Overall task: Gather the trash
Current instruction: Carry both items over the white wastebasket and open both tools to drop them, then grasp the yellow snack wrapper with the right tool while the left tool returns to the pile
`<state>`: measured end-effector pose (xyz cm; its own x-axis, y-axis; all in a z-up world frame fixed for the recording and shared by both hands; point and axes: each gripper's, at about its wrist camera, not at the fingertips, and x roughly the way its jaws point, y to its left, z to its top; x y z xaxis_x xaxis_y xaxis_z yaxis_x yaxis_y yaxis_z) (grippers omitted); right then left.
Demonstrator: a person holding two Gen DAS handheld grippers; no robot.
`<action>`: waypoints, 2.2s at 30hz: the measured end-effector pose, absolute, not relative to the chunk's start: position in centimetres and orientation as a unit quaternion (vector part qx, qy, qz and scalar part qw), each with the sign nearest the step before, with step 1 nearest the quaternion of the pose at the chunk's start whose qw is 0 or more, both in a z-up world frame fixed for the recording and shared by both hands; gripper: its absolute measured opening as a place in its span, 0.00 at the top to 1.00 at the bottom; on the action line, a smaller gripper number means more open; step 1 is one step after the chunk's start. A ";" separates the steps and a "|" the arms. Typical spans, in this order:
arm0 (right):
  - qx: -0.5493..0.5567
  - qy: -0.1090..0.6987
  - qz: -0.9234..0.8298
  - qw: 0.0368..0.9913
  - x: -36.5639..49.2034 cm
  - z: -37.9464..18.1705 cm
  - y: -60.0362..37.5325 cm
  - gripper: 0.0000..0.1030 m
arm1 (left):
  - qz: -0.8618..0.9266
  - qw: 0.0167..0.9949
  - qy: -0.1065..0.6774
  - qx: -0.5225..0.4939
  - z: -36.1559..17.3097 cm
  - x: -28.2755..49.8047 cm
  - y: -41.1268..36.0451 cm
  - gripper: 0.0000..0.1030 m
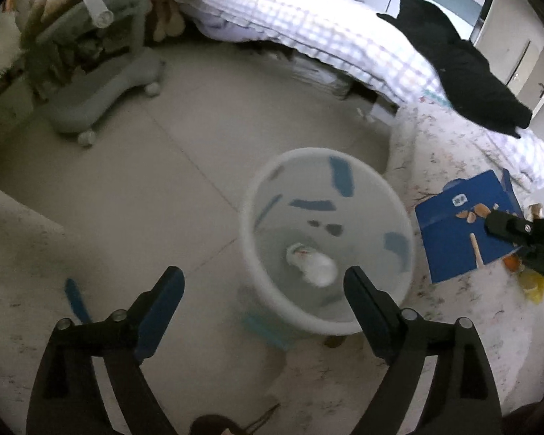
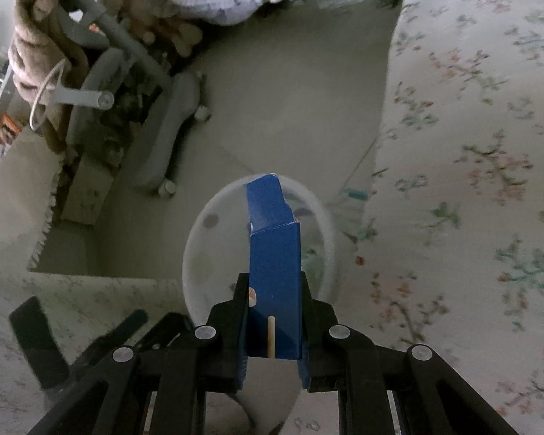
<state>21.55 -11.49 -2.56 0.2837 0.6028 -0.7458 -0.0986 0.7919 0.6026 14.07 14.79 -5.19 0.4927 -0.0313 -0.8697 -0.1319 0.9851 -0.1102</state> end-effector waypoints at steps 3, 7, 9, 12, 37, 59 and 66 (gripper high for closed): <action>0.215 0.559 0.230 0.767 21.8 -3.3 -10.2 0.82 | 0.038 0.858 0.506 -0.083 -5.3 13.6 15.6 0.10; 0.208 0.568 0.237 0.761 22.2 -4.0 -8.9 0.81 | 0.046 0.857 0.507 -0.079 -5.3 13.2 16.0 0.08; 0.203 0.572 0.241 0.757 22.3 -4.1 -8.3 0.75 | 0.048 0.858 0.505 -0.078 -5.1 13.0 16.0 0.06; 0.190 0.567 0.231 0.768 22.0 -3.4 -8.2 0.37 | 0.046 0.859 0.503 -0.083 -4.7 12.7 16.0 0.05; 0.113 0.490 0.107 0.858 17.0 3.5 -21.5 0.31 | -0.050 0.848 0.523 -0.070 -2.5 12.6 7.3 0.05; 0.043 0.533 -0.003 0.845 19.4 -0.2 -31.1 0.26 | -0.086 0.841 0.532 -0.051 -2.1 14.4 -0.1 0.05; 0.015 0.545 -0.008 0.838 19.5 -1.4 -31.2 0.33 | -0.093 0.838 0.535 -0.048 -2.1 14.9 -1.8 0.05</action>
<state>19.47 -31.20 -1.43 0.4062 0.0027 -0.9138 0.0303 0.9994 0.0165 14.85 -1.75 -2.11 0.4107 -0.2074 -0.8879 0.1053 0.9781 -0.1798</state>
